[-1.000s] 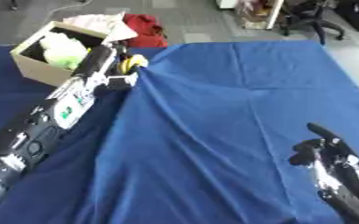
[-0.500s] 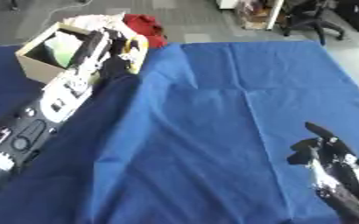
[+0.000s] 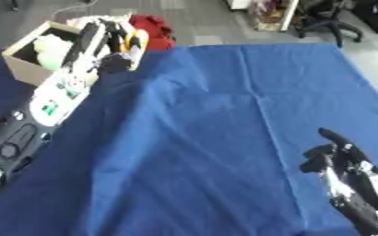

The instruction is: Pick up objects on the table and place them in the box.

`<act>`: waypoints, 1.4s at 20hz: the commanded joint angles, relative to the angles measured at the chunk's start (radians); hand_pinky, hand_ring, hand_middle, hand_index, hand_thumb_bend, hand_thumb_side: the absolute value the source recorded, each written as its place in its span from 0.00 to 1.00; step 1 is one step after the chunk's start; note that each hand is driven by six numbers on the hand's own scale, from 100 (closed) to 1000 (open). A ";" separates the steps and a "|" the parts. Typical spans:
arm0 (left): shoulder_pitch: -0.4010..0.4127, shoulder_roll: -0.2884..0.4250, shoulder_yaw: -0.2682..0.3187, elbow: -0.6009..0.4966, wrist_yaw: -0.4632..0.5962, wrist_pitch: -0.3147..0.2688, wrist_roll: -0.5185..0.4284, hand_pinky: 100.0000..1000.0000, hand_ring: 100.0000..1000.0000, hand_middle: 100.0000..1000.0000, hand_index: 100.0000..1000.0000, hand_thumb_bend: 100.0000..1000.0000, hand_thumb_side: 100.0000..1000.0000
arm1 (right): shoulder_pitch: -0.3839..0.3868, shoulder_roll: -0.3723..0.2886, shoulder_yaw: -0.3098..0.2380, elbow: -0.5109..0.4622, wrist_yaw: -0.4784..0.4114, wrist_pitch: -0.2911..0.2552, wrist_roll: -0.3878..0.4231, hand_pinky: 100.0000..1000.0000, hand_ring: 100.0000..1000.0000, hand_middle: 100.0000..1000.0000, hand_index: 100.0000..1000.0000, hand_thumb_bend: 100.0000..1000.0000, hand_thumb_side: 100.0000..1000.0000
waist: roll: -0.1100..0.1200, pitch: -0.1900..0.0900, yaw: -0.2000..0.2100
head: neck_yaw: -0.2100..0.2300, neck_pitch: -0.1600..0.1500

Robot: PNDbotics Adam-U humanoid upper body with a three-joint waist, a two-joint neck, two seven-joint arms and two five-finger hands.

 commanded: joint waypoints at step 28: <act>-0.025 0.230 0.189 0.348 -0.208 0.084 0.120 0.61 0.40 0.35 0.60 0.00 0.19 | 0.000 -0.032 -0.022 -0.003 0.013 -0.001 -0.028 0.56 0.50 0.54 0.90 0.00 0.36 | 0.000 -0.010 0.025 | -0.024 -0.042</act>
